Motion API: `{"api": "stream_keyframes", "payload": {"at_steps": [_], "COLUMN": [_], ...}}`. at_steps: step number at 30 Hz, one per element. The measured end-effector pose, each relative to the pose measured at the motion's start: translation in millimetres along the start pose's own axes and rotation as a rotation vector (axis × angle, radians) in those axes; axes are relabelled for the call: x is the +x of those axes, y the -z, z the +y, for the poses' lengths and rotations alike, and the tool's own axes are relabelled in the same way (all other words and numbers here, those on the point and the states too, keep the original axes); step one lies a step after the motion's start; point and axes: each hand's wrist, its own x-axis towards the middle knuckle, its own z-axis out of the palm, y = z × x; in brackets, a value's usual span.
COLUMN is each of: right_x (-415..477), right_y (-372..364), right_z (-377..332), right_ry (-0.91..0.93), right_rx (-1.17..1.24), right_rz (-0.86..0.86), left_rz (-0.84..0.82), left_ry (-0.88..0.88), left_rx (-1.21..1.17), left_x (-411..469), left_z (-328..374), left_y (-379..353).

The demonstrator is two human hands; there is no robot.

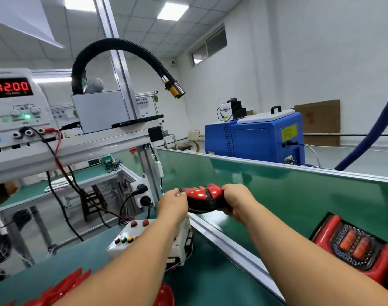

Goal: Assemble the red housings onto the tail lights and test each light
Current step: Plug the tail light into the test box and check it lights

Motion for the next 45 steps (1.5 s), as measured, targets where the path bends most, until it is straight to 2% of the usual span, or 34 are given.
{"api": "stream_keyframes", "payload": {"at_steps": [5, 7, 10, 13, 16, 22, 27, 34, 38, 42, 45], "right_x": [-2, -5, -29, -62, -91, -148, -167, -174, -179, -185, -183], "right_y": [-8, -10, -6, 11, 44, 121, 161, 164, 155, 134, 129], "right_z": [-16, -23, -26, -16, 1, 27, 58, 84, 88, 103, 112], "right_ry": [0.111, 0.257, 0.525, 0.665, 0.705, 0.724, 0.536, 0.354, 0.265, 0.351, 0.356], "right_rx": [-0.137, -0.388, -0.782, -0.886, -0.79, -0.613, -0.549, -0.24, -0.16, -0.025, -0.082], "right_rz": [0.063, 0.145, 0.224, 0.291, 0.361, 0.546, 0.623, 0.695, 0.706, 0.879, 0.859], "left_rz": [-0.095, -0.145, -0.332, -0.465, -0.465, -0.631, -0.604, -0.534, -0.508, -0.499, -0.54], "left_ry": [0.12, 0.223, 0.279, 0.197, 0.101, -0.148, -0.334, -0.563, -0.615, -0.666, -0.635], "left_rx": [-0.196, -0.34, -0.478, -0.587, -0.595, -0.431, -0.149, 0.18, 0.199, 0.181, 0.189], "left_x": [19, 18, 6, -7, -25, -84, -121, -145, -151, -148, -149], "left_z": [4, 8, 8, 6, 12, 42, 51, 44, 45, 46, 42], "left_y": [8, 8, 3, -10, -34, -77, -106, -127, -133, -140, -143]}}
